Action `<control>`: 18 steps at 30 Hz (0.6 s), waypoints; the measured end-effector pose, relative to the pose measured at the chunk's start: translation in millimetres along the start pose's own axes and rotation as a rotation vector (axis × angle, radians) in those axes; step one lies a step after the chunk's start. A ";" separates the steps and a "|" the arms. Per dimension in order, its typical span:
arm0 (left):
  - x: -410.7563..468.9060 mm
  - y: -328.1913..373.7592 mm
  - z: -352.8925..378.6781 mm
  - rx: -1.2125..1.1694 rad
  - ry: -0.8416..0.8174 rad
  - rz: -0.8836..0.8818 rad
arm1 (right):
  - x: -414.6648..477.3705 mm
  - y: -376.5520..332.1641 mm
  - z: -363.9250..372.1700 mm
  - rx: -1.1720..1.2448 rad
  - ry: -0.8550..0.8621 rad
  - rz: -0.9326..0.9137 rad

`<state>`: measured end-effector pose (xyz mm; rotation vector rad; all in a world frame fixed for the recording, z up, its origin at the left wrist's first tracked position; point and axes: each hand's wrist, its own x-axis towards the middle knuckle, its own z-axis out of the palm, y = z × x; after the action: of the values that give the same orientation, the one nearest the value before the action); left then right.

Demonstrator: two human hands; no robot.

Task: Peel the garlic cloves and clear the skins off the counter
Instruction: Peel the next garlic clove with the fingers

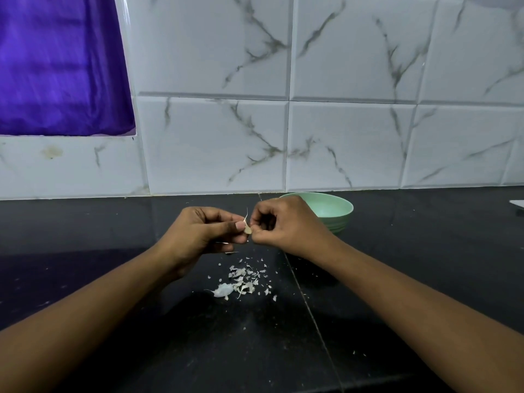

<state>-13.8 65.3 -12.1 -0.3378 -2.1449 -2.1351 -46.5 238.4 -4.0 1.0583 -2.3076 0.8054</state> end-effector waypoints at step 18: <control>1.7 -3.7 0.0 0.015 0.008 0.042 | 0.5 5.7 -16.5 0.458 -0.304 0.391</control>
<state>-16.3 65.4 -15.4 -0.3687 -2.1291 -2.0934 -48.5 252.4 6.3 0.9695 -2.7098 1.4704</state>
